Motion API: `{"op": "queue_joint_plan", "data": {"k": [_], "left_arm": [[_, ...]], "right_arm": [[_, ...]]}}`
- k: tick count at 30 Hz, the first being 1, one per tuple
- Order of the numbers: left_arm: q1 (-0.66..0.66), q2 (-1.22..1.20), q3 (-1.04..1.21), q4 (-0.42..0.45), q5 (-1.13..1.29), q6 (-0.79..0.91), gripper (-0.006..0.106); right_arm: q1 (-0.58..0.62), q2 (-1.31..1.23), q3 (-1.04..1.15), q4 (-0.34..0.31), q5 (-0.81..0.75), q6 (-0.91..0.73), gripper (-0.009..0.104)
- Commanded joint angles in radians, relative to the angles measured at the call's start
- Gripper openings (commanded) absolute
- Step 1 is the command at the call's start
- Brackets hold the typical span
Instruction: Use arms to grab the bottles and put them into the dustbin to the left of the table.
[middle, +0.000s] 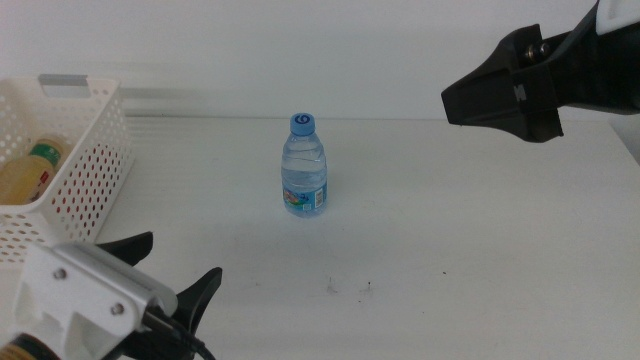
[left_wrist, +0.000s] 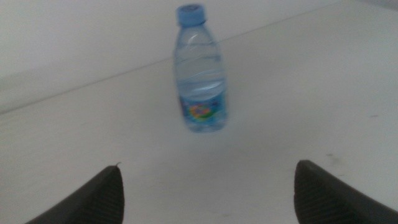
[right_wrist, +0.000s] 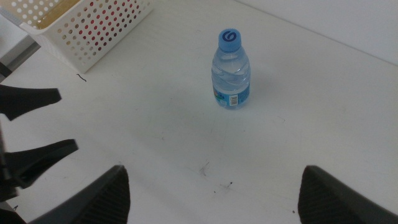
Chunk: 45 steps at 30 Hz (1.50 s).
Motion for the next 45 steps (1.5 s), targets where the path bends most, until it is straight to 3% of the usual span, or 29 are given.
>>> {"op": "queue_joint_plan", "data": {"k": [1, 6, 11, 18, 33, 45], "left_arm": [[-0.008, 0.073, 0.055, 0.002, -0.199, -0.009, 0.094], [-0.008, 0.244, 0.157, 0.007, -0.579, -0.064, 0.094], [-0.008, 0.372, 0.161, 0.060, -0.710, -0.088, 0.094], [-0.008, 0.471, 0.133, 0.131, -0.734, -0.092, 0.094], [-0.008, 0.780, 0.021, 0.124, -0.840, -0.224, 0.094], [-0.008, 0.838, -0.119, 0.090, -0.840, -0.229, 0.094]], "right_arm": [[0.001, -0.004, -0.010, -0.002, -0.007, -0.011, 0.092], [0.001, -0.004, -0.010, -0.002, -0.007, -0.011, 0.092], [0.001, -0.004, -0.010, -0.002, -0.007, -0.011, 0.092], [0.001, -0.004, -0.010, -0.002, -0.007, -0.011, 0.092], [0.001, -0.004, -0.010, -0.002, -0.007, -0.011, 0.092], [0.001, -0.004, -0.010, -0.002, -0.007, -0.011, 0.092]]}}
